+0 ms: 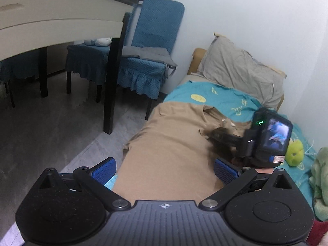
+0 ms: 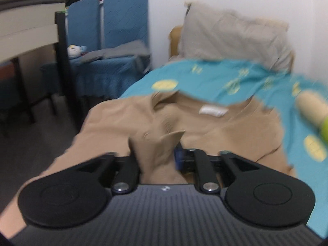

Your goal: Fold clothes

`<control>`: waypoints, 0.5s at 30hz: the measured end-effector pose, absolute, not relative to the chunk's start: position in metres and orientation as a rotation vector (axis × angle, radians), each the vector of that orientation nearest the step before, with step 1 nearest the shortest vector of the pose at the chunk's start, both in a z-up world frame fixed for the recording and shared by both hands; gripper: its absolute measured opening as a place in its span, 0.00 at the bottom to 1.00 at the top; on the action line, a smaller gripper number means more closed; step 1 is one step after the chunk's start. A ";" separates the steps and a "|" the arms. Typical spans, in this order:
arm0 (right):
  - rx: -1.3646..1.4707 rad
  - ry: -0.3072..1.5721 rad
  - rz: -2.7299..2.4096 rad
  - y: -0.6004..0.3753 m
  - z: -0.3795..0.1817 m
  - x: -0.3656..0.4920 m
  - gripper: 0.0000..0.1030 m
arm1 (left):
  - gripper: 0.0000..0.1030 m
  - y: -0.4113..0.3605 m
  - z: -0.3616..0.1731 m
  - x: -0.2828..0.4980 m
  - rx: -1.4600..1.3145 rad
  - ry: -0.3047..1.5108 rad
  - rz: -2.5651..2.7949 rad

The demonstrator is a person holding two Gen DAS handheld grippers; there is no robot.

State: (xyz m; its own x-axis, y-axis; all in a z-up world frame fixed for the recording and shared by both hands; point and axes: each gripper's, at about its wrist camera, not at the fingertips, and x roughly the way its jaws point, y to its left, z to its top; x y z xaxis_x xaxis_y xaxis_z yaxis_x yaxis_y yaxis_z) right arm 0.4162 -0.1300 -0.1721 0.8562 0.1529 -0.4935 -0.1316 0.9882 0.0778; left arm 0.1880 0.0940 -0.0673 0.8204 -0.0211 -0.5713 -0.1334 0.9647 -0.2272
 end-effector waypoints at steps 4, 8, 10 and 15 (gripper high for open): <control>0.130 0.468 0.222 -0.152 -0.139 0.372 0.91 | 1.00 0.078 -0.072 0.192 -0.228 0.624 0.022; 0.197 0.433 0.217 -0.189 -0.089 0.317 0.91 | 1.00 0.057 -0.076 0.187 -0.210 0.634 -0.031; 0.242 0.429 0.199 -0.212 -0.065 0.284 0.91 | 1.00 0.047 -0.078 0.183 -0.210 0.642 -0.060; 0.363 0.480 0.133 -0.262 -0.026 0.191 0.91 | 1.00 0.015 -0.084 0.163 -0.165 0.672 -0.162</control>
